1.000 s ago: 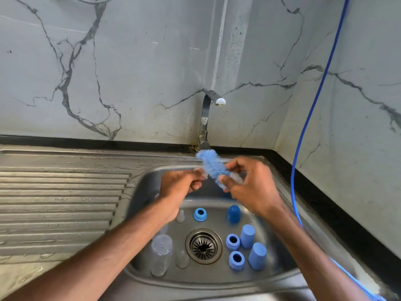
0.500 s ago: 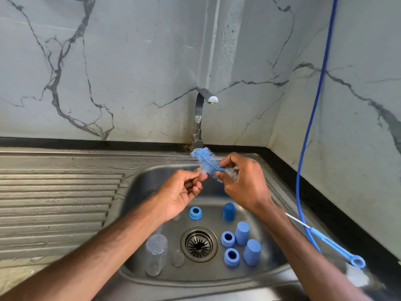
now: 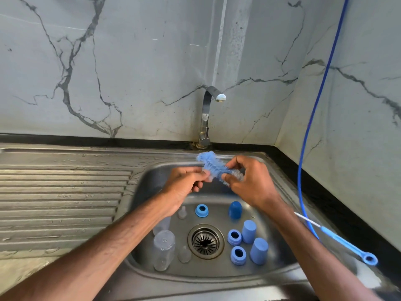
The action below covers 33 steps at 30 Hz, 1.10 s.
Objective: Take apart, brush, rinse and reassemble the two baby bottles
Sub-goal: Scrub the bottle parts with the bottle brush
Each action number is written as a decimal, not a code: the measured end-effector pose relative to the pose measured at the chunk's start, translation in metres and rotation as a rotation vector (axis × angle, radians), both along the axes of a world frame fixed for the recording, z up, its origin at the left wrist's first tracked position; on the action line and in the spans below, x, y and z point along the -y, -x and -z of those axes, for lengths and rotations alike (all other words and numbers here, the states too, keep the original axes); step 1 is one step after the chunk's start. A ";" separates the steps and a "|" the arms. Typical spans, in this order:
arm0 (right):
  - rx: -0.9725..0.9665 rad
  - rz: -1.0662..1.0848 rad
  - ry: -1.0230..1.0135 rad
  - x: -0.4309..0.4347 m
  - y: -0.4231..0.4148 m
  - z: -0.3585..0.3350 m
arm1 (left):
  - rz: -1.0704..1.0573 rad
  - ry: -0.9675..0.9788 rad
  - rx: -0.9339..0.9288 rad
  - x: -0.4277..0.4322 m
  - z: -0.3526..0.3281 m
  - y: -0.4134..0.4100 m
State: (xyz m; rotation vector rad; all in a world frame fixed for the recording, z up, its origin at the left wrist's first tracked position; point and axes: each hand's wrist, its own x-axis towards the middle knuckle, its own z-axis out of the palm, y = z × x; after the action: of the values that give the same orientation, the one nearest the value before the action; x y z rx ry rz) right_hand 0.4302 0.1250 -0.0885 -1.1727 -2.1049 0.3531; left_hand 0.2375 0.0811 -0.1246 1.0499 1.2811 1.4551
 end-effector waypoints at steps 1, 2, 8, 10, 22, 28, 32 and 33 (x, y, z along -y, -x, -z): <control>0.001 0.053 -0.007 -0.003 -0.003 -0.001 | 0.010 -0.024 -0.030 0.001 -0.001 -0.001; -0.001 0.086 -0.019 -0.005 -0.006 -0.001 | 0.008 -0.039 -0.055 0.001 -0.001 -0.002; -0.110 -0.106 0.138 -0.005 -0.001 0.006 | -0.006 -0.017 -0.117 0.002 0.001 0.004; -0.065 -0.023 0.100 -0.012 -0.003 0.007 | 0.013 -0.038 -0.140 0.002 0.001 0.003; 0.088 0.035 0.113 -0.025 -0.007 0.026 | 0.008 0.091 -0.287 -0.004 0.016 0.013; 0.132 0.010 0.083 -0.025 0.000 0.033 | 0.083 0.179 -0.398 0.000 0.023 0.007; 0.156 0.002 0.091 -0.027 0.003 0.037 | 0.050 0.192 -0.730 0.005 0.027 0.002; 0.159 0.004 0.094 -0.028 0.003 0.037 | 0.068 0.181 -0.794 0.006 0.028 0.001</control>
State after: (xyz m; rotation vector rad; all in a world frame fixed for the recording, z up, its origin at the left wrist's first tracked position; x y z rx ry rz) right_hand 0.4268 0.1526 -0.1258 -1.2973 -2.2430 0.3714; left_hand 0.2367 0.0749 -0.1528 1.6018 1.8530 0.8507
